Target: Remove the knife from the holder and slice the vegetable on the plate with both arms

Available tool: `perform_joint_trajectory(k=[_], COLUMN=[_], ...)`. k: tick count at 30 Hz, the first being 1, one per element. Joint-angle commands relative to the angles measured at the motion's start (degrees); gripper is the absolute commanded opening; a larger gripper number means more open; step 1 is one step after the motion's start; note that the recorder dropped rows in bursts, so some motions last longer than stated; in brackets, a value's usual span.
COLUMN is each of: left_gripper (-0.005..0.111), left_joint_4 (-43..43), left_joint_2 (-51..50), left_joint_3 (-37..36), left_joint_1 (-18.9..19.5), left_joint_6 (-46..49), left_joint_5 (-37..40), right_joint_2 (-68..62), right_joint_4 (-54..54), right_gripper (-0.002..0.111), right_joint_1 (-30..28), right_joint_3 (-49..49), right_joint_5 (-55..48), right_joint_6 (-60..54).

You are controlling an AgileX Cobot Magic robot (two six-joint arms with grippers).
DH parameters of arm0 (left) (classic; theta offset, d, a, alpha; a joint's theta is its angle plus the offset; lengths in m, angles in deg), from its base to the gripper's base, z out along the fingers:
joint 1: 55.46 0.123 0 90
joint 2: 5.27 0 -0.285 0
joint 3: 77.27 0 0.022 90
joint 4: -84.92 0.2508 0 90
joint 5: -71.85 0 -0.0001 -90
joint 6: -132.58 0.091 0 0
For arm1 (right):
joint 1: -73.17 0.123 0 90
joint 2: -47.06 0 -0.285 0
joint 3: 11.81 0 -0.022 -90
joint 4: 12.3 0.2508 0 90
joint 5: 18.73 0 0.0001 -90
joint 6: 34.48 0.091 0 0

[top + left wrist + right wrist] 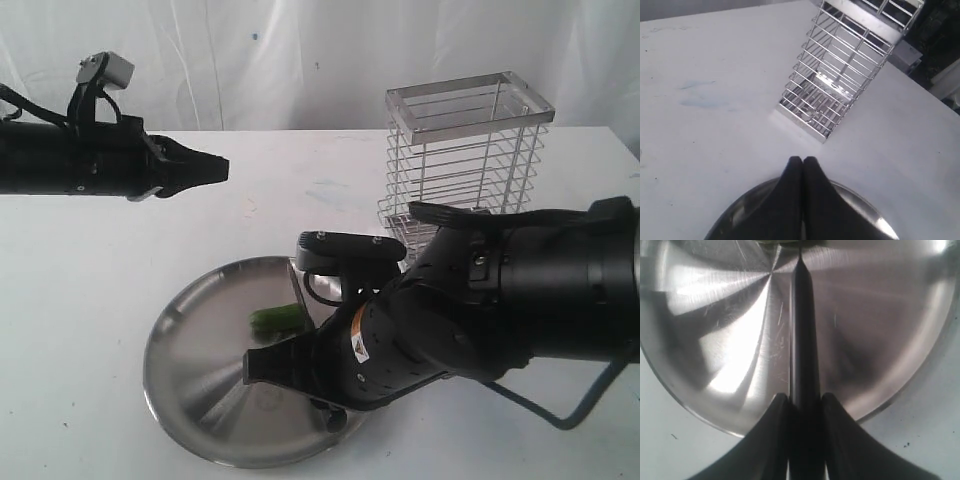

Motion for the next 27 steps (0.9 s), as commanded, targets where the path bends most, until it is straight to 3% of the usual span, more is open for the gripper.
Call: perform_joint_trajectory(k=[1, 23, 27], left_gripper=[0.000, 0.000, 0.000], left_joint_4=[-3.36, -8.48, -8.48], left_joint_2=[-3.01, -5.70, -5.70], left_joint_3=[-0.40, -0.40, -0.40], left_joint_1=[0.12, 0.12, 0.12], left_joint_6=[1.05, 1.61, 1.71], left_joint_5=[0.74, 6.81, 7.34], right_joint_2=[-0.36, -2.90, -2.90], right_joint_4=[-0.83, -0.96, -8.20], right_gripper=[0.000, 0.000, 0.000], right_joint_1=[0.06, 0.47, 0.47], right_joint_3=[0.16, 0.16, 0.46], right_joint_5=[-0.09, 2.26, 2.39], right_joint_6=[0.86, 3.09, 6.56])
